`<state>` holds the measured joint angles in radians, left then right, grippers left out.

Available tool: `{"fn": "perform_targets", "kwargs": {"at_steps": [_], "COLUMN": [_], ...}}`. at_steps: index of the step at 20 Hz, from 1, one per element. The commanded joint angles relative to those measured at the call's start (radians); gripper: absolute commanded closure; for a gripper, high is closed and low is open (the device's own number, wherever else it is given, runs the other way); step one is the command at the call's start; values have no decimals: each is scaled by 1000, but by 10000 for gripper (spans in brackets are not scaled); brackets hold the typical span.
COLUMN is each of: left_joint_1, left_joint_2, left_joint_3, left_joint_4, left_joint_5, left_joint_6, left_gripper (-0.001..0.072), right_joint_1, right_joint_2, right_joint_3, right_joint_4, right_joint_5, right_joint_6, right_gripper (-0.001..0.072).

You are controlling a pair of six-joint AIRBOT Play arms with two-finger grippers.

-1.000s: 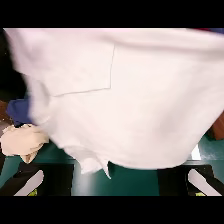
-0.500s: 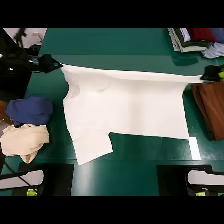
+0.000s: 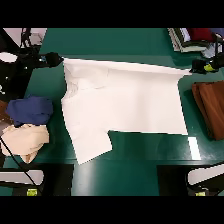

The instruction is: Fold the shirts.

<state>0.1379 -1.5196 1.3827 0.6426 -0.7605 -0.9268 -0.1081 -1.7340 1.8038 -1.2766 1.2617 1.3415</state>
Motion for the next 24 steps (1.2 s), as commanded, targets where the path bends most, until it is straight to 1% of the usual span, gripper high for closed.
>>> {"fn": "perform_targets", "kwargs": {"at_steps": [1, 3, 5, 10, 13, 14, 15, 16, 17, 18, 20, 21, 22, 24], "left_joint_1": [0, 0, 0, 0, 0, 0, 0, 0, 0, 0, 0, 0, 0, 0], "left_joint_2": [-4, -4, -4, -6, -8, -8, -8, -7, -7, -4, 17, 40, 72, 154], "left_joint_3": [6, -29, -80, -154, -153, -153, -153, -153, -152, -151, -135, -136, -147, -222], "left_joint_4": [135, 233, 302, 304, 304, 304, 305, 307, 316, 335, 433, 478, 500, 503], "left_joint_5": [-211, -270, -266, -242, -246, -246, -246, -246, -248, -262, -334, -377, -427, -487], "left_joint_6": [12, -37, -74, -75, -80, -103, -135, -171, -200, -217, -293, -317, -324, -333], "left_gripper": [686, 686, 686, 684, 683, 681, 560, 278, 224, 224, 225, 225, 225, 224], "right_joint_1": [11, 16, 25, 25, 25, 25, 26, 25, 25, 20, -5, -21, -42, -82], "right_joint_2": [-2, 42, 96, 181, 192, 192, 191, 191, 192, 192, 199, 219, 255, 340], "right_joint_3": [-11, -103, -228, -467, -539, -555, -562, -565, -565, -558, -526, -528, -545, -605], "right_joint_4": [-1, -5, -8, -6, 42, 56, 56, 55, 55, 55, 53, 55, 54, 55], "right_joint_5": [94, 76, 25, -96, -117, -119, -116, -112, -105, -78, 31, 63, 76, 76], "right_joint_6": [5, 5, 5, 28, 27, 27, 28, 28, 28, 27, 25, 15, 8, 8], "right_gripper": [695, 695, 695, 694, 692, 692, 686, 602, 413, 326, 327, 327, 327, 327]}}
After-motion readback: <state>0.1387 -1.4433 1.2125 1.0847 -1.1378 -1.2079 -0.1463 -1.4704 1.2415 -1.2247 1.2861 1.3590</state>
